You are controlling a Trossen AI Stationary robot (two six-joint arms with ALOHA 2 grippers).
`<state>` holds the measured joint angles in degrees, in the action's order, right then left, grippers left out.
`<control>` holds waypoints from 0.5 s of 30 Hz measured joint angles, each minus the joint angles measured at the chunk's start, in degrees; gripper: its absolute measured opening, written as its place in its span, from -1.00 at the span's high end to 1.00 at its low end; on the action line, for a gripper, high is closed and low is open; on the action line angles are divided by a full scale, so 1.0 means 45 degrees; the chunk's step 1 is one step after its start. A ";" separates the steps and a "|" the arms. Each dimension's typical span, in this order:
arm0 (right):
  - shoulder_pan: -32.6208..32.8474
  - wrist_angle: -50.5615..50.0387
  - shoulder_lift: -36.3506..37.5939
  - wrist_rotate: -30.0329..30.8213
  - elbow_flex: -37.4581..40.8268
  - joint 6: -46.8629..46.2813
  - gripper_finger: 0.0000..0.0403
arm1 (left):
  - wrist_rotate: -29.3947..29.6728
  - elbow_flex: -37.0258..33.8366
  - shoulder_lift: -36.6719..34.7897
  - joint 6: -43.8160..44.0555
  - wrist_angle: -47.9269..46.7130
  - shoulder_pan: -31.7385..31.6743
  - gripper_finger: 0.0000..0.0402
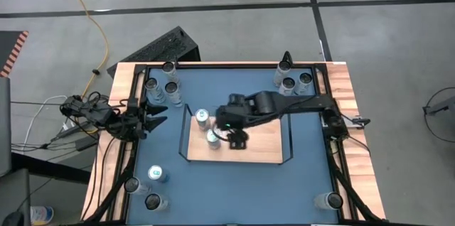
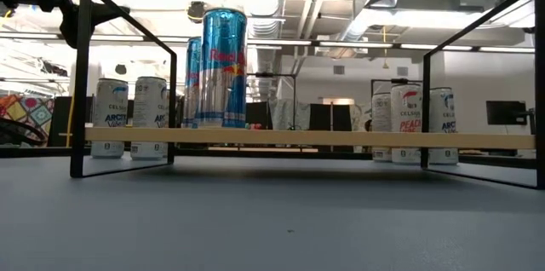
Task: Place canned beverage on shelf
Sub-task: Put the right blue soda can on the shelf aligned with the other blue soda can
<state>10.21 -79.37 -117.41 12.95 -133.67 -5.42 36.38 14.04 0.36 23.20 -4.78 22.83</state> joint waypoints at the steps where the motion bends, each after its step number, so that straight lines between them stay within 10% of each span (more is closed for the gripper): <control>1: 0.0228 -0.0221 0.0209 0.0294 0.0004 -0.0257 -0.65 | -0.0004 0.0000 0.0003 0.0003 -0.0055 0.0005 -0.28; 9: 0.2444 -0.0707 0.0321 0.3381 0.0280 -0.1832 -0.30 | -0.0019 0.0005 0.0024 0.0005 -0.0191 0.0005 -0.28; 15: 0.3017 0.2657 0.0595 0.3034 0.3640 -0.2129 0.18 | -0.0014 0.0005 0.0024 0.0009 -0.0208 0.0004 -0.28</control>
<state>23.78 -67.41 -114.73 26.60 -117.29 -15.00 36.32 14.06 0.47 23.24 -5.72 22.85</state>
